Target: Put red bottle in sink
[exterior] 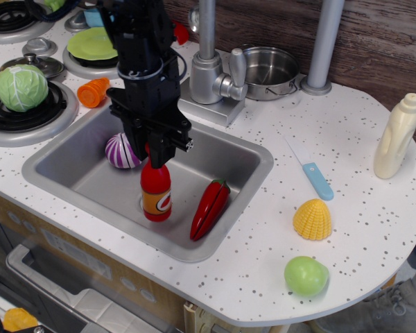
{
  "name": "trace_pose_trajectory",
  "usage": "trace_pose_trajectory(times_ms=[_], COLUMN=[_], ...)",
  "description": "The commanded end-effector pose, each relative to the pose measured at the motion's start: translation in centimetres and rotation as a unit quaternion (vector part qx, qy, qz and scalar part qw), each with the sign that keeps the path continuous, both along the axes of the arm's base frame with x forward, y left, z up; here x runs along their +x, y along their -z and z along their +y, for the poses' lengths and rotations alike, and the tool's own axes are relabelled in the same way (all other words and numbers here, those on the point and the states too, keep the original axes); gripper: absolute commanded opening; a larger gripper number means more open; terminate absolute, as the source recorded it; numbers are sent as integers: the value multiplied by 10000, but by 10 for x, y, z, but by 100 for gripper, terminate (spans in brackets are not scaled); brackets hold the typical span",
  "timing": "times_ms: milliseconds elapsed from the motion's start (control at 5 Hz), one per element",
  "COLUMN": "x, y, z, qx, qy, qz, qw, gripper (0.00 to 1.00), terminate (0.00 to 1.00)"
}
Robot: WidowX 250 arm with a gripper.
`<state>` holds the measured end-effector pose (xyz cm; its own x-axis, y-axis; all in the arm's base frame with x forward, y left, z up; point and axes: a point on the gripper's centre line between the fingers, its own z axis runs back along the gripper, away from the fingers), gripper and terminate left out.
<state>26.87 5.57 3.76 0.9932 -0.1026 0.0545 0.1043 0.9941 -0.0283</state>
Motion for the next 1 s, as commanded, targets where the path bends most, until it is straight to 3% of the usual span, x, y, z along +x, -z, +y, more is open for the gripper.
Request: trace_pose_trajectory(times_ms=[0,200,600,800], x=[8,7,7,7], y=[11,11,11,11], z=[6,4,4,4], qx=[-29,31,31,31], qy=[123,96,96,96], qz=[-309,-513,-513,-513], qw=[9994,9986,9986,9986], gripper=[0,100,100,100], terminate=[0,0,0,100])
